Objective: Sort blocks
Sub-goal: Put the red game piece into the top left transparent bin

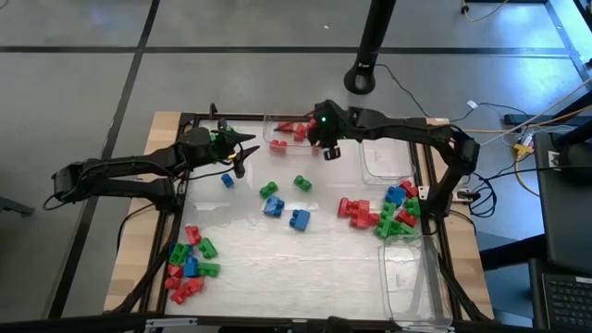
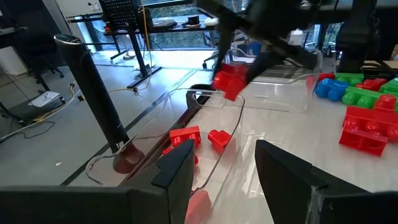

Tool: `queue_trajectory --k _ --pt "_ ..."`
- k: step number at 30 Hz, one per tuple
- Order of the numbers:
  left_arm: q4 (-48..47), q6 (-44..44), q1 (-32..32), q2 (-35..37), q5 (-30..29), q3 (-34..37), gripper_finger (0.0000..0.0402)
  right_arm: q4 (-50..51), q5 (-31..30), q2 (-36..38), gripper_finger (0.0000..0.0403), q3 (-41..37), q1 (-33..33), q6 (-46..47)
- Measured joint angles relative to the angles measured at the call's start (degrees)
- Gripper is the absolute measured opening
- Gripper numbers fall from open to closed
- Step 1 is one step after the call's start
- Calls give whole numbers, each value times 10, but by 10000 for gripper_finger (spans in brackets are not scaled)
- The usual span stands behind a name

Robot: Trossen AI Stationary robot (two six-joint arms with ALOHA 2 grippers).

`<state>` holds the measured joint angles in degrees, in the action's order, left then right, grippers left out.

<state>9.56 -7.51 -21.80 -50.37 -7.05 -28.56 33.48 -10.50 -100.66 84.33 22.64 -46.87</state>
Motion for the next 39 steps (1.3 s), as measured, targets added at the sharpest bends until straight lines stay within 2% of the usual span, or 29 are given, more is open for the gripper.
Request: queue_trajectory --k 14,19,22,33,35,39 --pt "0 -5 0 0 0 0 159 -75 -20 -11 184 0 14 -16" --pt "0 -6 0 0 0 0 159 -65 -37 -18 191 0 14 -14" --pt "0 -6 0 0 0 0 159 -64 -53 -25 221 0 14 -14" --pt "0 -6 0 0 0 0 159 -53 -50 -32 388 0 13 -14" --pt "0 -5 0 0 0 0 159 -41 -50 -30 395 0 13 -14" --pt "0 -5 0 0 0 0 159 9 -49 -27 379 12 8 -14"
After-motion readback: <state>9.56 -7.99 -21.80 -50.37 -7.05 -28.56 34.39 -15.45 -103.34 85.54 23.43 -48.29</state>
